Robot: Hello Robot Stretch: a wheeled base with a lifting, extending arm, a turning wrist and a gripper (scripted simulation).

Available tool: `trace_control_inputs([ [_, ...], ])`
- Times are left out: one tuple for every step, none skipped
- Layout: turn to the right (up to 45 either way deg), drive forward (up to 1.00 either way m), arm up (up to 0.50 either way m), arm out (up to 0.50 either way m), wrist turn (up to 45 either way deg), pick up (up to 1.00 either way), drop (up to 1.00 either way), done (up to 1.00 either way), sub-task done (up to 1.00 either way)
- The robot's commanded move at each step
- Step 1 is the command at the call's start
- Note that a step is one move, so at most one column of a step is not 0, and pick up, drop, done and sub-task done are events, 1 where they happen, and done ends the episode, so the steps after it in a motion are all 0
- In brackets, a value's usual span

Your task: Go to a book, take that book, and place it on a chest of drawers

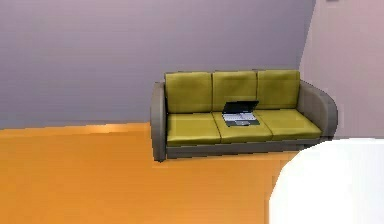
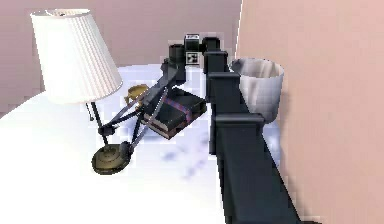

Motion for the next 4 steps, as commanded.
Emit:
trace_control_inputs([
  [0.0,0.00,0.00,0.00,45.0,0.00,0.00,0.00,0.00],
  [0.0,0.00,0.00,0.00,45.0,0.00,0.00,0.00,0.00],
  [0.0,0.00,0.00,0.00,27.0,0.00,0.00,0.00,0.00],
  [0.0,0.00,-0.24,0.00,0.0,0.00,0.00,0.00,0.00],
])
